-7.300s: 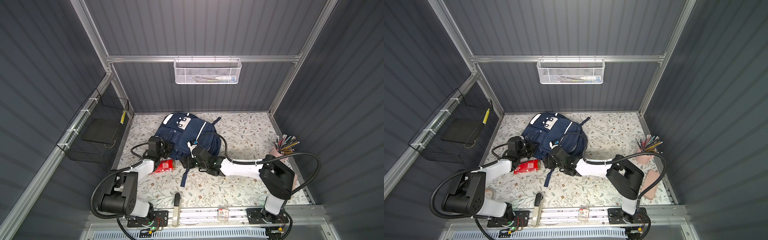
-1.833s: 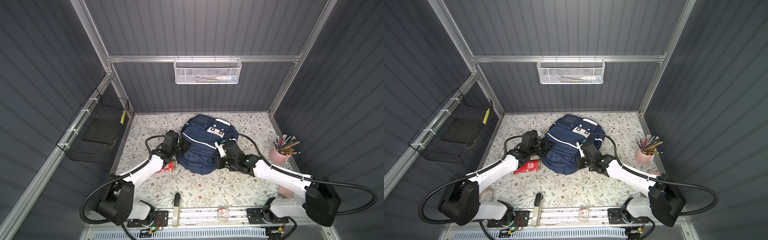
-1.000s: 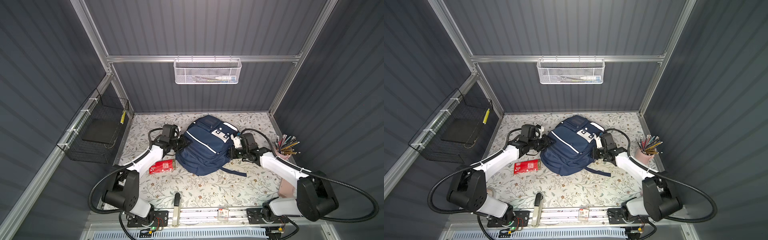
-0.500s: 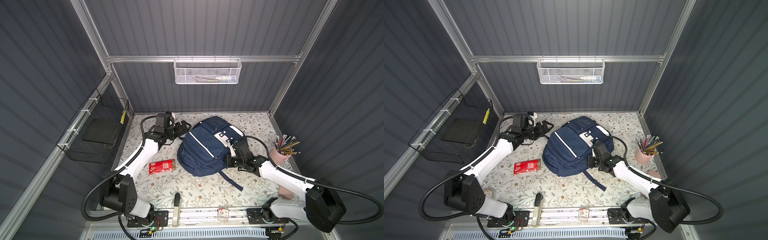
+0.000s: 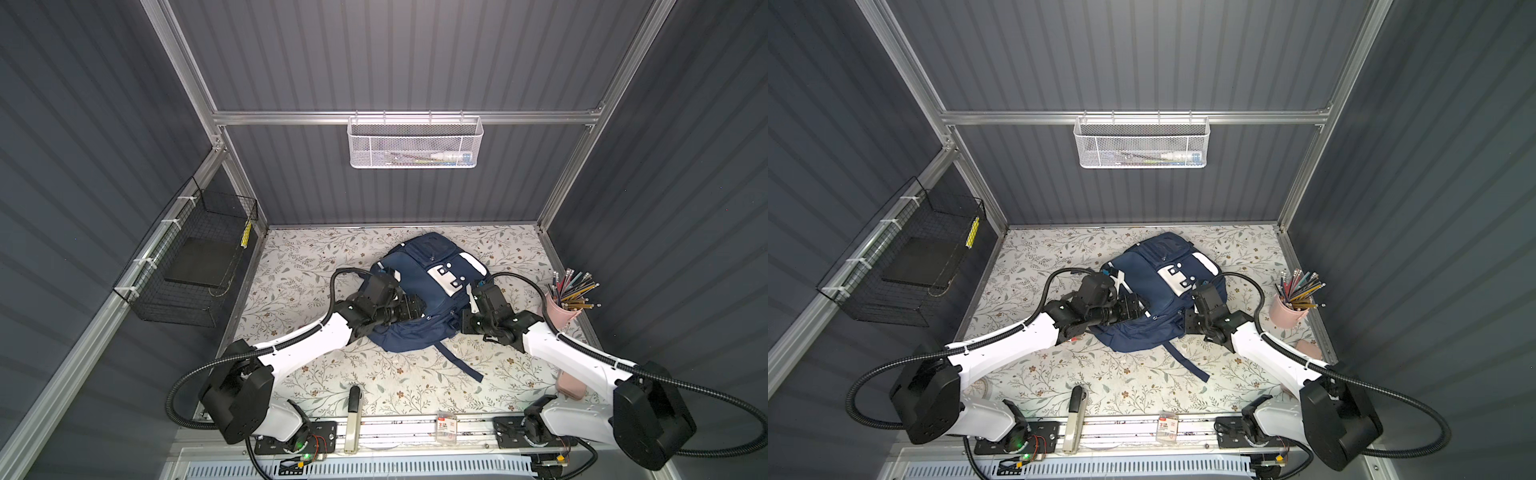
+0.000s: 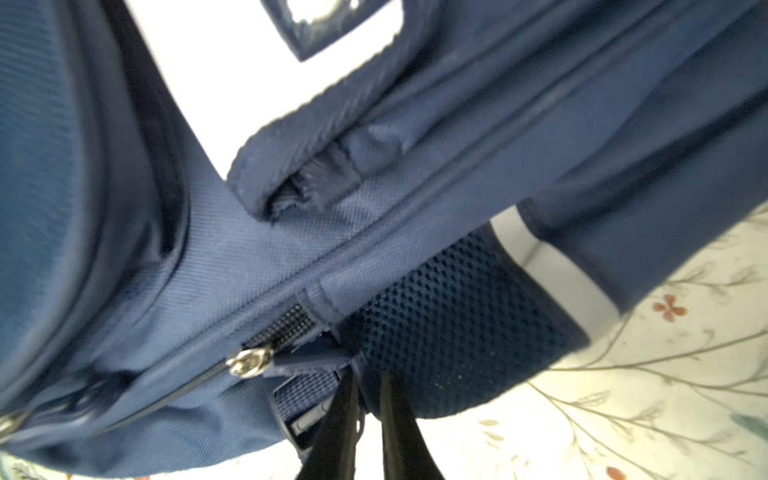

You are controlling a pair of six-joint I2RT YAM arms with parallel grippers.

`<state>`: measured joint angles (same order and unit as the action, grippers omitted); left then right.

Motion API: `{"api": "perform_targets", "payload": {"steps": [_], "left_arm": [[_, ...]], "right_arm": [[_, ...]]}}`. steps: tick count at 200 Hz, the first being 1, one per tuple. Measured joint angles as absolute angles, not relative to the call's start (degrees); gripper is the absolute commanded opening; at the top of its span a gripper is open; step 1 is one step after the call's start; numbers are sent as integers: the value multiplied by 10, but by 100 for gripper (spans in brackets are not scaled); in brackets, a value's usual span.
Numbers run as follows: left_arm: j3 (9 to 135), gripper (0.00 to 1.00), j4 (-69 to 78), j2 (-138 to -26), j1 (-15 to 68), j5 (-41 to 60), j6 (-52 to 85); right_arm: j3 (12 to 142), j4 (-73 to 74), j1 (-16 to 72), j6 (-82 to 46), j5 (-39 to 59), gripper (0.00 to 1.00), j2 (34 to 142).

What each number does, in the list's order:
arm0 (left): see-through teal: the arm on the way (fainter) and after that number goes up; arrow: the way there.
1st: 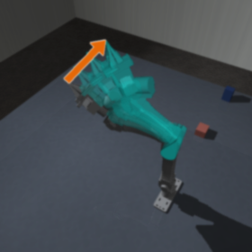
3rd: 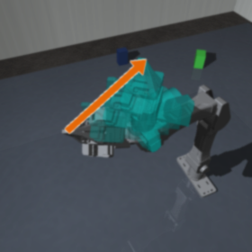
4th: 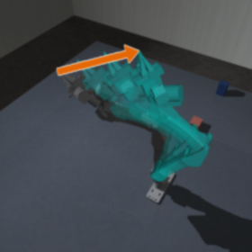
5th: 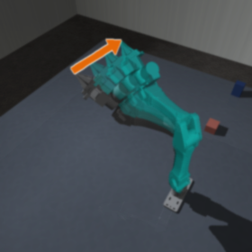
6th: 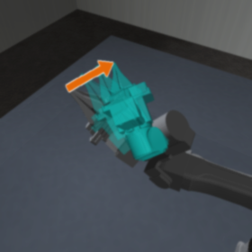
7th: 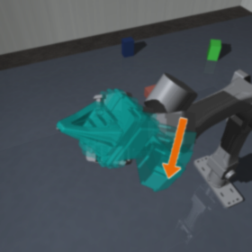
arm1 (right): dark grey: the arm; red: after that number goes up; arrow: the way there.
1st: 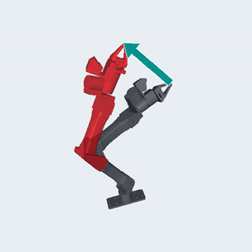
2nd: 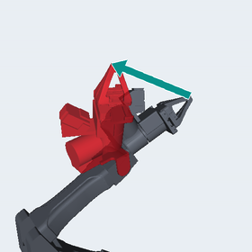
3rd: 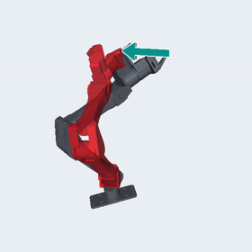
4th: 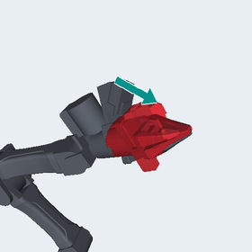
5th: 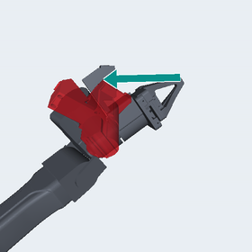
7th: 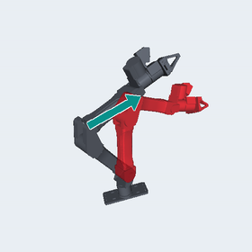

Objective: Pack the student bag

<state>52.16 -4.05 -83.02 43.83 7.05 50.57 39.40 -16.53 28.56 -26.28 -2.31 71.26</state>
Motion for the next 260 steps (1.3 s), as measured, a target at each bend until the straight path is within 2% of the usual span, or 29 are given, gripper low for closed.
{"api": "perform_targets", "payload": {"steps": [14, 28, 41, 62, 80, 113, 141, 174, 188, 199, 207, 218, 224, 260], "left_arm": [[497, 76, -38, -830, 415, 66, 510], [497, 70, -39, -828, 404, 59, 511], [497, 69, -34, -817, 405, 54, 514], [497, 64, -26, -790, 434, 40, 524], [497, 56, -11, -773, 475, 21, 545], [487, 54, 44, -777, 533, -7, 585], [463, 56, 76, -812, 552, -27, 610], [448, 66, 100, -828, 575, -61, 636], [435, 66, 132, -829, 582, -74, 649], [422, 65, 159, -834, 585, -82, 660], [415, 65, 172, -842, 587, -86, 667], [414, 64, 181, -858, 587, -91, 671], [414, 63, 185, -866, 587, -93, 672], [414, 60, 189, -874, 587, -133, 680]], "right_arm": [[394, -173, 268, -257, -25, 18, 711], [394, -179, 252, -247, -22, 39, 699], [394, -176, 248, -248, -7, 53, 674], [416, -176, 250, -250, 23, 61, 650], [453, -170, 253, -263, 44, 63, 655], [510, -142, 285, -283, 69, 64, 709], [532, -142, 311, -301, 76, 64, 775], [520, -139, 313, -328, 71, 67, 805], [509, -118, 316, -343, 71, 63, 806], [506, -102, 323, -351, 71, 54, 814], [507, -90, 333, -361, 65, 41, 824], [511, -84, 345, -363, 53, 9, 841], [514, -80, 350, -369, 49, 0, 851], [520, -43, 373, -393, 51, 0, 871]]}}
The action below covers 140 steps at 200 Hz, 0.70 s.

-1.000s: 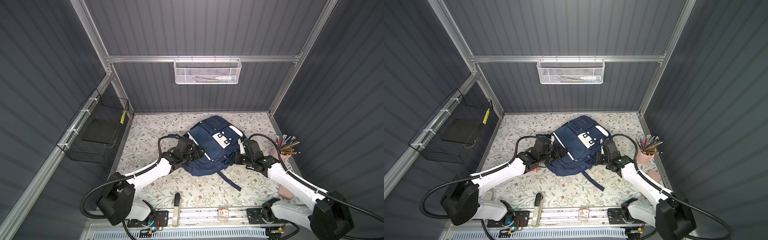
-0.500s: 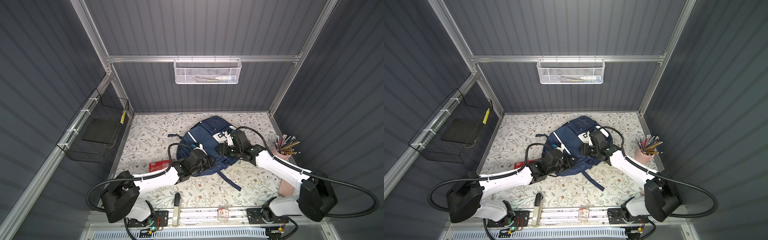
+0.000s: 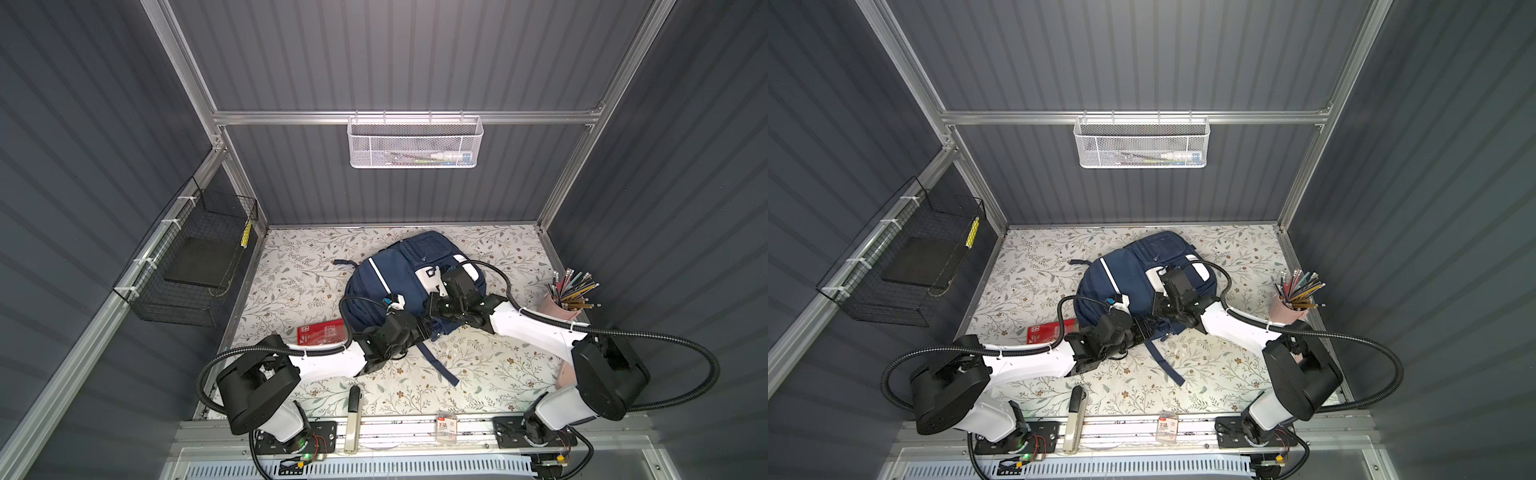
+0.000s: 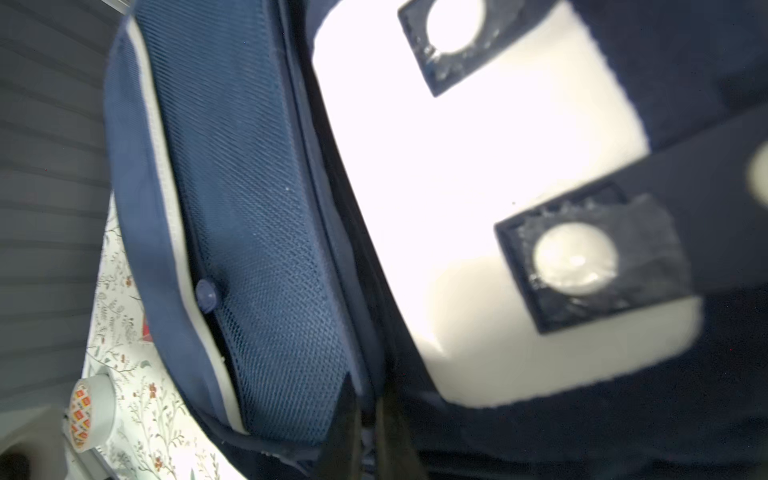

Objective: Pack the student bag
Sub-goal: 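Pull the zipper farther along with the right gripper while the left holds the backpack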

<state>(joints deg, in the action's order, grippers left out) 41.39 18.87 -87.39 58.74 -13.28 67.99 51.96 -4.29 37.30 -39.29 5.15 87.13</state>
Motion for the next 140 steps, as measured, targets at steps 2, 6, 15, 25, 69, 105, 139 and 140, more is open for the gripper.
{"api": "perform_targets", "payload": {"steps": [2, 6, 15, 25, 69, 105, 139, 140], "left_arm": [[414, 59, 189, -874, 587, -136, 680], [412, 60, 190, -872, 587, -144, 682], [407, 60, 192, -867, 587, -159, 682], [398, 61, 191, -857, 587, -175, 682], [400, 60, 167, -849, 584, -224, 686], [397, 34, 189, -870, 576, -223, 698], [406, 13, 180, -869, 572, -217, 686], [406, 12, 180, -869, 572, -216, 685]], "right_arm": [[520, -43, 373, -393, 52, 0, 871], [520, -43, 373, -395, 51, 0, 869], [520, -44, 373, -397, 51, 0, 865], [520, -45, 373, -399, 49, 0, 858], [519, -49, 370, -401, 56, 0, 847], [519, -44, 367, -414, 69, 0, 847], [518, -43, 366, -415, 73, 0, 836], [518, -43, 366, -415, 73, 0, 836]]}}
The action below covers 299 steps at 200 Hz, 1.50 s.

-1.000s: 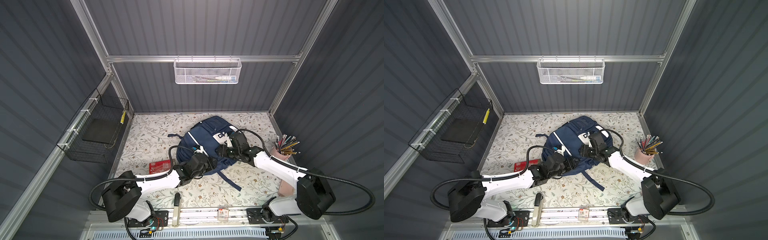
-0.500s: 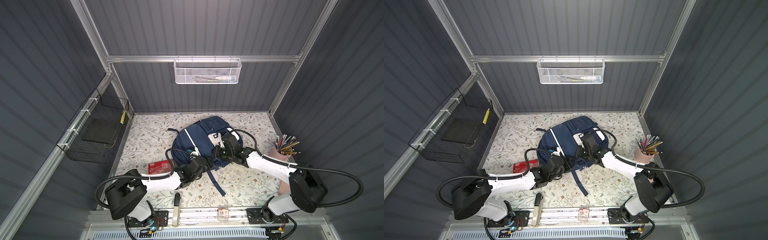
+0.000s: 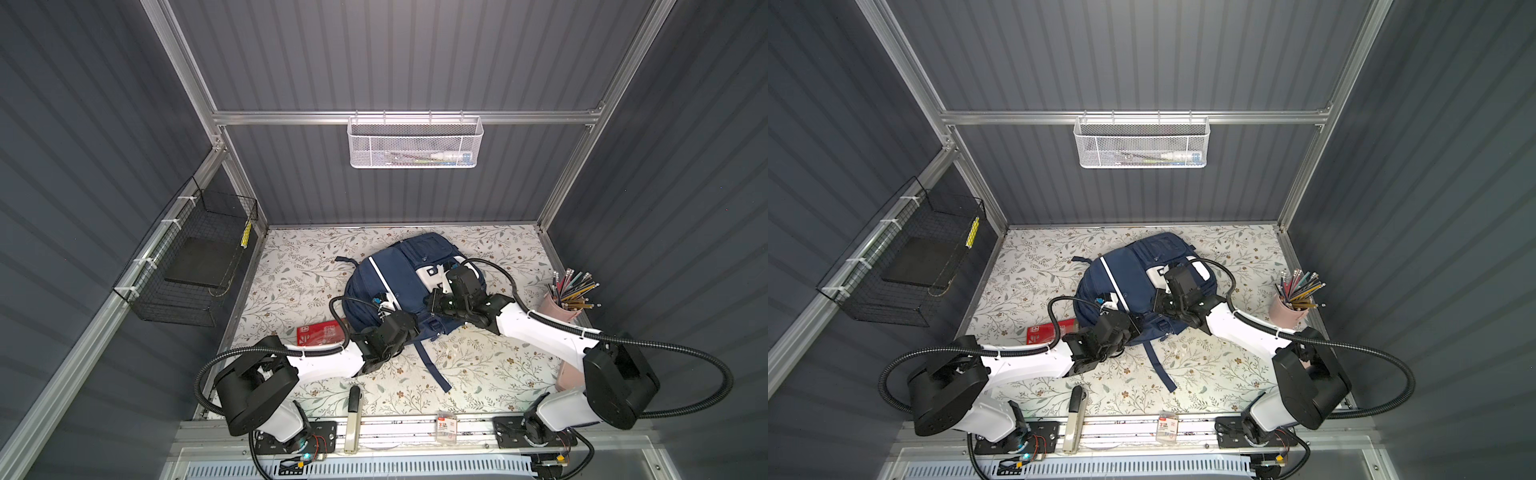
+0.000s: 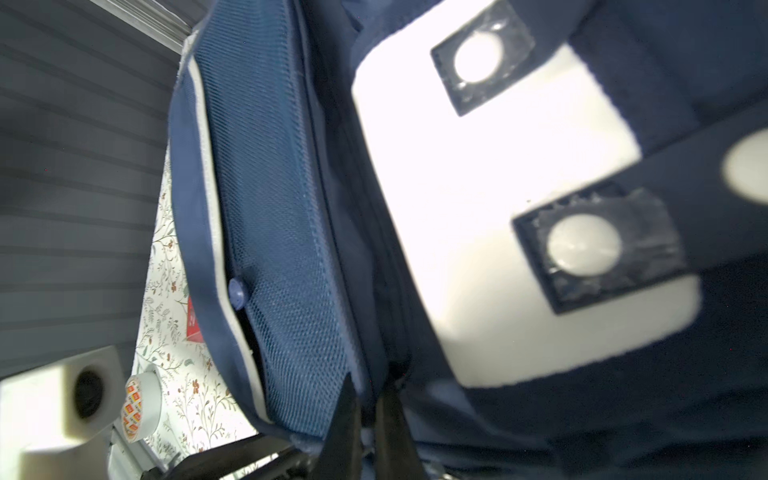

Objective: Pack the student bag

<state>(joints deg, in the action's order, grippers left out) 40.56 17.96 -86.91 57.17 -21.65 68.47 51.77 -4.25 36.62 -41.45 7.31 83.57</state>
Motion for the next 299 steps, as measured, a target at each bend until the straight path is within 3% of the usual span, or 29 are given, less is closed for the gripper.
{"api": "perform_targets", "payload": {"steps": [9, 17, 35, 46, 110, 127, 148, 160, 204, 261, 299], "left_arm": [[408, 8, 176, -869, 568, -208, 677], [408, 12, 174, -870, 565, -203, 677], [408, 45, 173, -871, 562, -192, 678], [408, 56, 172, -871, 562, -190, 679], [358, 67, 300, -894, 562, -196, 699], [358, 54, 319, -905, 562, -200, 705], [359, 16, 328, -917, 562, -200, 715], [362, 0, 319, -920, 562, -200, 717], [386, 0, 247, -896, 562, -188, 689], [387, 0, 115, -788, 551, -178, 625], [398, 0, 44, -724, 527, -169, 557]], "right_arm": [[517, -43, 365, -415, 74, 0, 832], [515, -41, 365, -415, 75, 0, 827], [509, -37, 365, -416, 75, 0, 820], [506, -36, 365, -416, 76, 0, 818], [496, -13, 364, -446, 90, 0, 819], [493, -4, 362, -461, 95, 0, 819], [486, 6, 361, -472, 101, 0, 818], [482, 8, 360, -474, 103, 0, 818], [474, 8, 331, -469, 136, 0, 808], [477, -29, 239, -416, 229, 0, 802], [507, -83, 233, -367, 242, 0, 806]]}}
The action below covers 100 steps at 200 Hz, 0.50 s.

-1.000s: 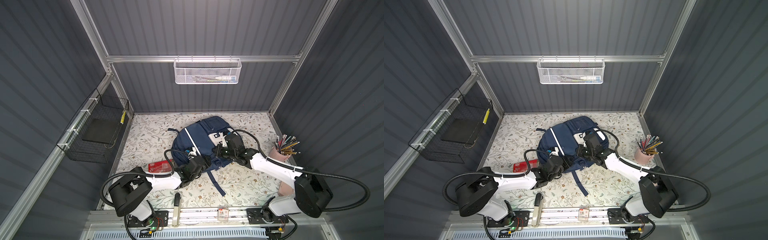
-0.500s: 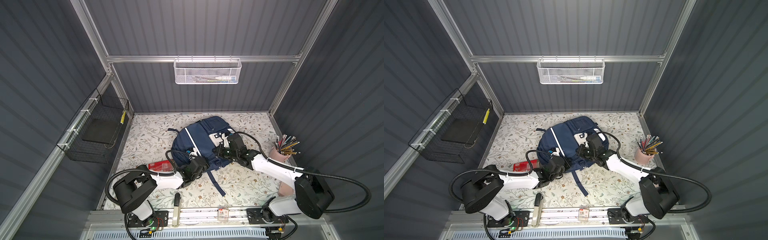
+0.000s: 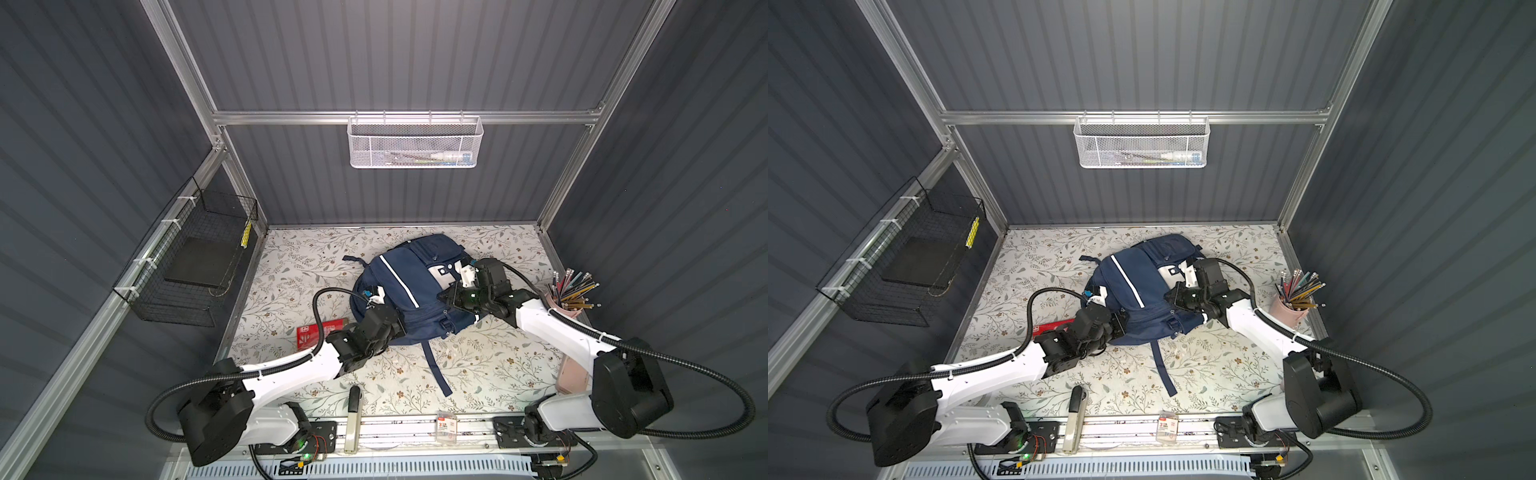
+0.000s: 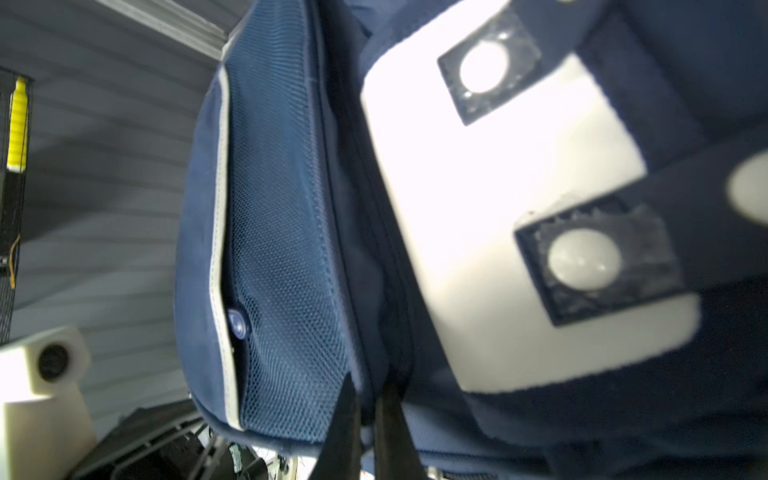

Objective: Pack the student bag

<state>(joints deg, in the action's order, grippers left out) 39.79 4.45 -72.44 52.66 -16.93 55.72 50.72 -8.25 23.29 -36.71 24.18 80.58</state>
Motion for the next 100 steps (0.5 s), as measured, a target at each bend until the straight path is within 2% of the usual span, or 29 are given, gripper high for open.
{"api": "perform_targets", "payload": {"steps": [38, 49, 59, 66, 84, 100], "left_arm": [[402, 0, 17, -700, 484, -121, 478], [405, 0, 11, -700, 482, -115, 461], [409, 0, 5, -700, 479, -110, 451], [411, 0, 0, -700, 474, -108, 449], [413, 0, 0, -713, 462, -99, 450], [413, 0, 0, -727, 459, -97, 454]], "right_arm": [[516, -83, 233, -347, 260, 0, 813], [516, -84, 233, -345, 260, 19, 814], [516, -85, 233, -342, 254, 45, 813], [515, -86, 231, -343, 239, 54, 812], [501, -80, 241, -352, 187, 65, 790], [460, -65, 282, -378, 140, 67, 739]]}}
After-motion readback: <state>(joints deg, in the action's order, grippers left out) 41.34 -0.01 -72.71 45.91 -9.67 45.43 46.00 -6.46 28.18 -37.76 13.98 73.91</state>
